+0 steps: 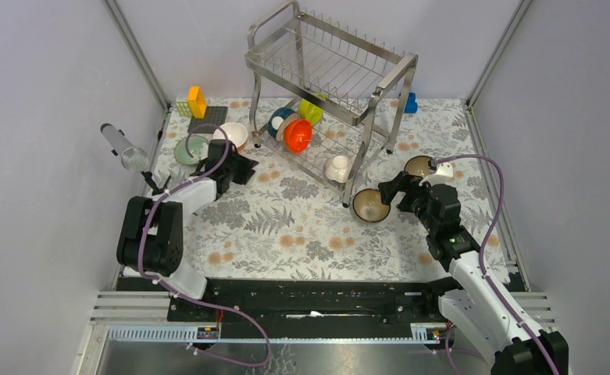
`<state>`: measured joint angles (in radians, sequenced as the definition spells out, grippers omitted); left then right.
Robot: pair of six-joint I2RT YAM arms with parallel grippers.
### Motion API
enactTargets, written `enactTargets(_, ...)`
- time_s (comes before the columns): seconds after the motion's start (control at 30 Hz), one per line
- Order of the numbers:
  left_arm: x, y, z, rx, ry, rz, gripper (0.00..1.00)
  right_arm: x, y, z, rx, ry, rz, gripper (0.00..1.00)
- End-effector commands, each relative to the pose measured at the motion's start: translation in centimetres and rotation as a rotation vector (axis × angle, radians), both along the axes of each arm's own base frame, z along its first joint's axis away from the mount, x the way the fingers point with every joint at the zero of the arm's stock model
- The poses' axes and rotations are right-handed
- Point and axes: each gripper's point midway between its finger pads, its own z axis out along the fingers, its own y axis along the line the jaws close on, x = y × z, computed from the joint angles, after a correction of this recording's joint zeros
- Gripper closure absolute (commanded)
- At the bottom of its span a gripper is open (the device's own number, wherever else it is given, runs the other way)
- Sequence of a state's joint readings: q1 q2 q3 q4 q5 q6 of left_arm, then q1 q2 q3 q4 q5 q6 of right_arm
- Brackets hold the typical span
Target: Unload the bowls from the dish rack
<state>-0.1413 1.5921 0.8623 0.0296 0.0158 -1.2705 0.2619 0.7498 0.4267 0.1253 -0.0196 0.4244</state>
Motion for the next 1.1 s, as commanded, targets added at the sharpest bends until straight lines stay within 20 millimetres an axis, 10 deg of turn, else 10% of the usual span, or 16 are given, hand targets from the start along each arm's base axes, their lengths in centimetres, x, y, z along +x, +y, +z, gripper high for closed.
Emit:
enactTargets(0.0,-1.2,-3.8,2.4,0.023,-0.099,-0.129,0.61,0.3,0.2,1.0,0.010,-0.048,0.006,0.00)
enactTargets(0.27,-2.0,-8.9,4.5,0.305,-0.249,-0.382,0.62,0.3,0.2,0.9,0.010,-0.047,0.007,0.00)
enactTargets(0.67,-0.1,-9.6,9.6,0.922,-0.373,-0.410,0.58,0.3,0.1,0.7,0.008,-0.041,0.003,0.00)
enactTargets(1.07,4.5,-9.1,10.3,1.315,-0.232,-0.307,0.44,0.5,0.2,0.4,0.005,-0.031,0.005,0.00)
